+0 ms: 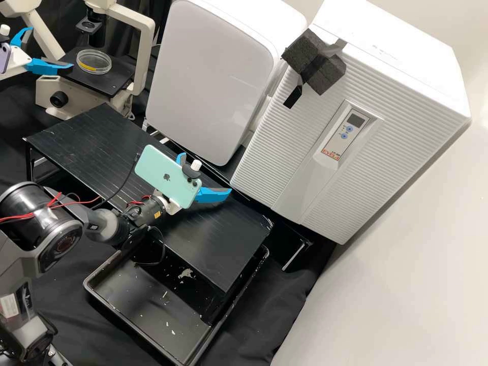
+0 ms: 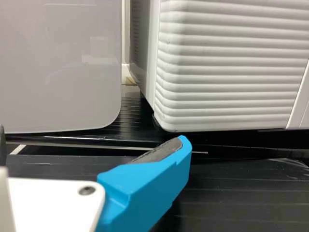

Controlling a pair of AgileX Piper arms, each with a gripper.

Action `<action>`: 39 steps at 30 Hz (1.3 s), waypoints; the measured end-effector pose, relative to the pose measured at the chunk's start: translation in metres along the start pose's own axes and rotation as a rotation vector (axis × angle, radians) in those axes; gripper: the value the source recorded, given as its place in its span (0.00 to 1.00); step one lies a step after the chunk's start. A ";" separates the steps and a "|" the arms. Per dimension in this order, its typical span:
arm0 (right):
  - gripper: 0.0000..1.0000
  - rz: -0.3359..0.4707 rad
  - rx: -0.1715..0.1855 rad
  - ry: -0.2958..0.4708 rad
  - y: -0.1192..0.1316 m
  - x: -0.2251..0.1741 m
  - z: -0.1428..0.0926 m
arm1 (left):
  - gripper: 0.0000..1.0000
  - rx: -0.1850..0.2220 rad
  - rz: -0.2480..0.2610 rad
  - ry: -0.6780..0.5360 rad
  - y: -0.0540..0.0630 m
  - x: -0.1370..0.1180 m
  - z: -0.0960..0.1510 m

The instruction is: Place the petri dish on the bench

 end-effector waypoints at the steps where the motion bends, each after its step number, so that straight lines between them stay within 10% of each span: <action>1: 1.00 0.000 0.000 0.000 0.000 0.000 0.000 | 1.00 -0.003 0.000 -0.001 0.001 0.002 0.000; 6: 1.00 0.000 0.000 0.000 0.000 0.000 0.000 | 1.00 -0.040 0.021 -0.033 0.009 0.018 0.003; 14: 1.00 0.000 0.000 0.000 0.000 0.000 0.000 | 1.00 -0.153 -0.084 -0.100 -0.005 0.046 0.009; 20: 1.00 0.000 0.000 0.000 0.000 0.000 0.000 | 1.00 -0.140 -0.158 -0.109 -0.022 0.055 0.015; 39: 1.00 0.000 0.000 0.000 0.000 0.000 0.000 | 1.00 -0.121 -0.144 -0.094 -0.024 0.073 0.014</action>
